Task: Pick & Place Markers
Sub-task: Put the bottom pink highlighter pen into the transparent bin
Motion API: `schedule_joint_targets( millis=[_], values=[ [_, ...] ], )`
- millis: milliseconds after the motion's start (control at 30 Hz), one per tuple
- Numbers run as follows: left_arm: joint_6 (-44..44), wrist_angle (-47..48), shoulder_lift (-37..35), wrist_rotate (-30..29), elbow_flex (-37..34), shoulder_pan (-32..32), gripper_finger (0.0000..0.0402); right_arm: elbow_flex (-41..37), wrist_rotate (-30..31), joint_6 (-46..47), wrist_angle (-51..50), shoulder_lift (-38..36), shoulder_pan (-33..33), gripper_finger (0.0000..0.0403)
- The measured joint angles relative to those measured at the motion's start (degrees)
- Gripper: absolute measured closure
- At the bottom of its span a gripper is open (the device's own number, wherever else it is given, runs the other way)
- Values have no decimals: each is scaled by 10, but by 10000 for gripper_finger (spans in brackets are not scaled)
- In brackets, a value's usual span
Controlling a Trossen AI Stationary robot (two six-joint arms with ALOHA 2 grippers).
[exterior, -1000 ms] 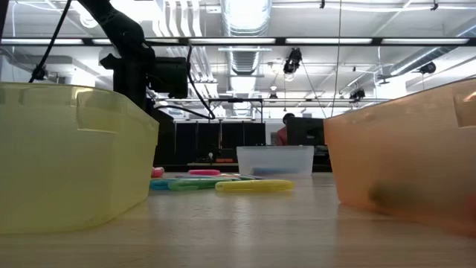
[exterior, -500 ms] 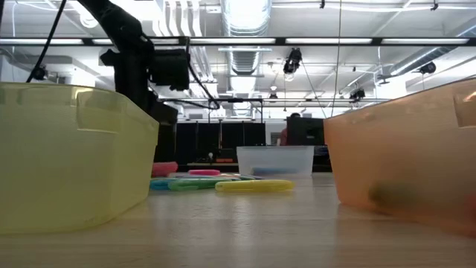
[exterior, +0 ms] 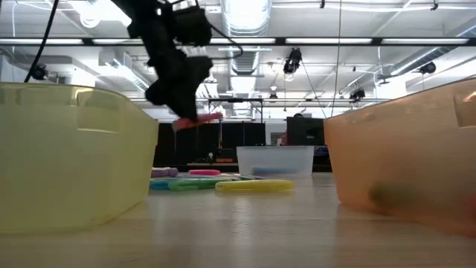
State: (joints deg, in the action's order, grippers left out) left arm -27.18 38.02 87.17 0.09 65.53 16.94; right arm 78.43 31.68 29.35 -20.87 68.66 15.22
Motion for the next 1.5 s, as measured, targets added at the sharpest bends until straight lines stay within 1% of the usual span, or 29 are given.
schedule_joint_targets(
  millis=[167,300,667,833,1133,1300,1500],
  values=[
    [45,1,20,-2,75,21,339,0,0,0,10,0,0,346],
    [83,2,51,1,140,34,339,0,0,-3,17,0,0,346],
    [185,4,203,6,321,54,339,0,-1,-10,26,0,0,346],
    [193,19,260,6,391,68,339,0,-2,-10,38,0,0,346],
    [214,23,325,4,455,96,339,0,-3,-10,37,0,2,346],
    [251,11,343,2,459,103,339,0,-4,-10,36,0,2,346],
    [258,11,366,-2,459,113,339,0,-5,-9,32,0,2,346]
  ],
)
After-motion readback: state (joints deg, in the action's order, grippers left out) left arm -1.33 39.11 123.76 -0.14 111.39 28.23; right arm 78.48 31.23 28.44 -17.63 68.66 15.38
